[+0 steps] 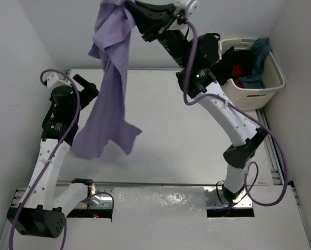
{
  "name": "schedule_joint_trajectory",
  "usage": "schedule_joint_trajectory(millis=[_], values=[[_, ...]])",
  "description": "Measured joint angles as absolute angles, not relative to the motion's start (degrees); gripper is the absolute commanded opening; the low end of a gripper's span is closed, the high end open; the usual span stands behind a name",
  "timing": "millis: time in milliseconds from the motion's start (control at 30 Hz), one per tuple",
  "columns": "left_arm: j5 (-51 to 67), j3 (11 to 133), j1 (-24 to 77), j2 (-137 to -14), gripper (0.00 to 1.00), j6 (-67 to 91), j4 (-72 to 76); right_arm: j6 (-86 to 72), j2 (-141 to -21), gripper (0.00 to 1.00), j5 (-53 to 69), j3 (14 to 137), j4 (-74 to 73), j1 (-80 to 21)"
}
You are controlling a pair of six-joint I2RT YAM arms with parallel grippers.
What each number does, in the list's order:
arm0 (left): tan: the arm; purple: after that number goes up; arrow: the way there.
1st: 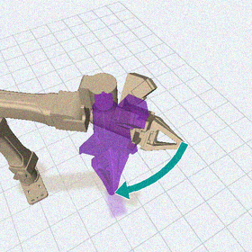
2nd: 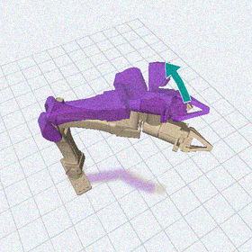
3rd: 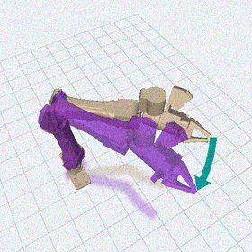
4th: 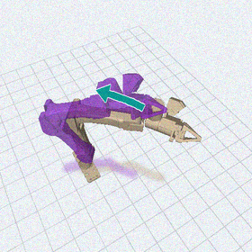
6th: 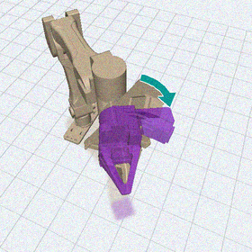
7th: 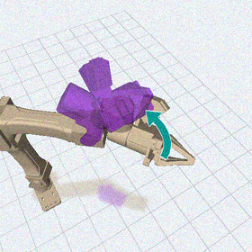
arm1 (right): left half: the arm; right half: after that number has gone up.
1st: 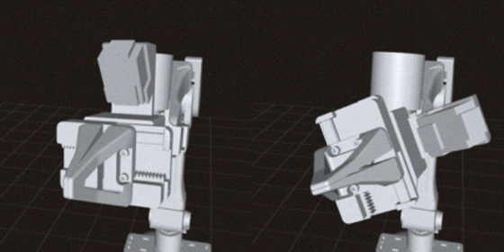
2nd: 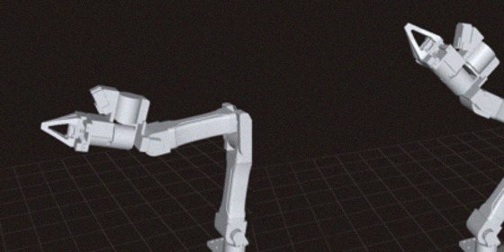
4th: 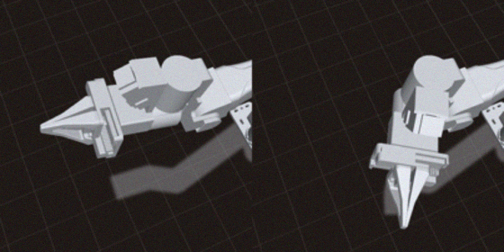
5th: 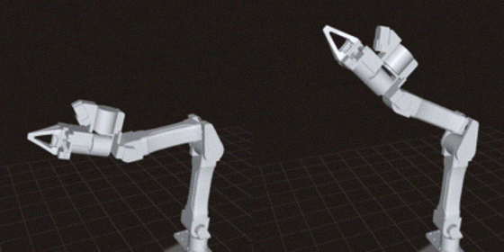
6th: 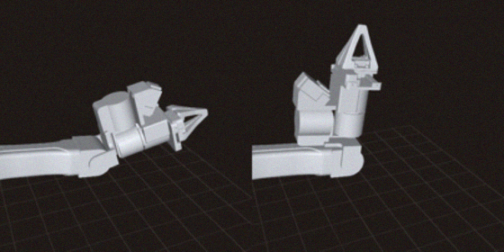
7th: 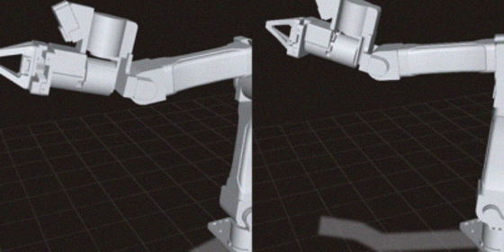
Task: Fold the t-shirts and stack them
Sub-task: Move the tshirt to the center of the board, then flatten out the tshirt
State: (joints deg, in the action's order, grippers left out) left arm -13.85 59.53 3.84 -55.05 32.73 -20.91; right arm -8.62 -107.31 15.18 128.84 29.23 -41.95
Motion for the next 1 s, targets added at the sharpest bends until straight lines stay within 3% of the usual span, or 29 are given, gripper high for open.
schedule_joint_trajectory(millis=[167, 267, 300, 400, 567, 733, 833, 1000], values=[[-20.1, 59.5, 3.8, -50.4, 1.00, 36.0, -28.2, -6.1, -91.7, 0.02, 1.9, 90.0, 30.7, -36.6], [-22.5, 59.5, 3.8, -50.1, 1.00, 37.0, -31.7, -7.8, -81.4, 0.34, -8.4, 65.2, 30.6, -31.0], [-22.4, 59.5, 3.8, -50.5, 1.00, 37.2, -32.3, -8.6, -78.1, 0.55, -11.9, 57.4, 30.5, -28.8], [-20.9, 59.4, 3.9, -52.3, 1.00, 37.3, -33.1, -11.0, -71.6, 0.99, -20.5, 42.6, 25.5, -23.6], [-15.2, 55.7, 4.1, -56.0, 1.00, 37.1, -32.4, -13.1, -69.7, 0.99, -25.5, 40.0, 12.2, -23.6], [-8.3, 41.3, 4.5, -56.0, 1.00, 37.7, -29.6, -14.6, -69.8, 0.99, -21.2, 40.5, 5.1, -23.8], [-5.3, 33.9, 5.1, -58.0, 1.00, 38.5, -29.4, -14.5, -73.0, 0.99, -17.8, 40.6, 2.9, -24.0], [-4.2, 31.8, 6.2, -64.1, 1.00, 39.4, -24.5, -13.8, -81.5, 0.99, -15.4, 41.7, -0.6, -25.1]])
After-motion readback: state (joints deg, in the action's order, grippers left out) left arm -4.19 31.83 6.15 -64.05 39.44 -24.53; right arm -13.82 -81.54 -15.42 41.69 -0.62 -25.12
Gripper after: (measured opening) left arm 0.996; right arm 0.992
